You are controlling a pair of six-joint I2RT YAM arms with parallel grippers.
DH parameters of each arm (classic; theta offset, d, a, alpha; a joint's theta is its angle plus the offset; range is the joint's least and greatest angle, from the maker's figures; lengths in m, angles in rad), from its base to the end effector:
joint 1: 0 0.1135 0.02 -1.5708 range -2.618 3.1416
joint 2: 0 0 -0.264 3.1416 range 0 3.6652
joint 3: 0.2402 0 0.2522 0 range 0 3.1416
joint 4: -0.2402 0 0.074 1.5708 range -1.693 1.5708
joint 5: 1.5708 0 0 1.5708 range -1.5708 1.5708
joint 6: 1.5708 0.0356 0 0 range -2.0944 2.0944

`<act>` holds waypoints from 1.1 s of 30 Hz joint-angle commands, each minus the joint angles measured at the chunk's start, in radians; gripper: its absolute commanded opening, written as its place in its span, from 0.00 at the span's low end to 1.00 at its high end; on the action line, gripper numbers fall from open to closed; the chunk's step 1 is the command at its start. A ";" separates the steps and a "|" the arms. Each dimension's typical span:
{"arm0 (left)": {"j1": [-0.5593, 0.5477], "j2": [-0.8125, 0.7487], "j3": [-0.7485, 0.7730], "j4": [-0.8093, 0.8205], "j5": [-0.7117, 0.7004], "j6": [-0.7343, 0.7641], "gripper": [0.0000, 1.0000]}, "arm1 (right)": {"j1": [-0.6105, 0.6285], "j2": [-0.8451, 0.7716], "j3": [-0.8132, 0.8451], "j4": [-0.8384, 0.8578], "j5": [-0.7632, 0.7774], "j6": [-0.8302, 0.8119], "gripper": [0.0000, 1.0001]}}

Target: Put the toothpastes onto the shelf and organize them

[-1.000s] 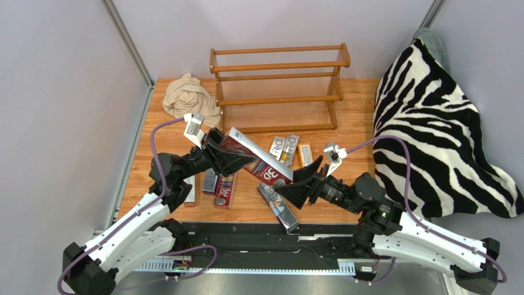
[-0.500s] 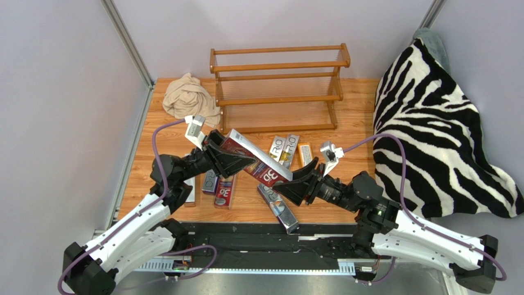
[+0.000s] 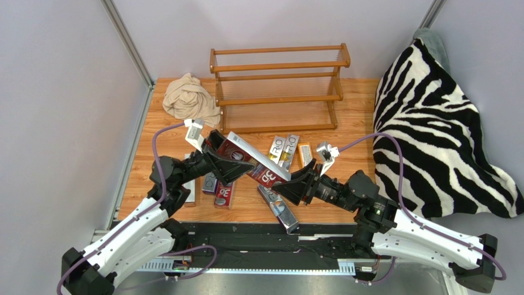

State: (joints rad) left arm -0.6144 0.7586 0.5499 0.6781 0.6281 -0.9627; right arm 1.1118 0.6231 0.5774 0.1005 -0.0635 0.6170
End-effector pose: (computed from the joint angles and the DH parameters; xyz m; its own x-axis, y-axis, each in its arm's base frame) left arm 0.1286 -0.1163 0.3496 -0.5231 -0.4437 -0.7277 0.8145 -0.0089 -0.5801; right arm 0.0699 0.1466 0.3223 -0.5141 0.2630 -0.8164 -0.7667 0.2859 0.5749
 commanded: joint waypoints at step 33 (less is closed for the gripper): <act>-0.004 -0.347 0.429 -1.663 -1.118 0.151 0.99 | -0.424 0.461 0.378 0.116 -0.180 0.346 0.00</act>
State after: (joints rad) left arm -0.6155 0.4042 1.0100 -1.0298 -0.5274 -0.8242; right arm 0.8131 1.0355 0.8406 0.0124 -0.1112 0.8574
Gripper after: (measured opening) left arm 0.991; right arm 0.448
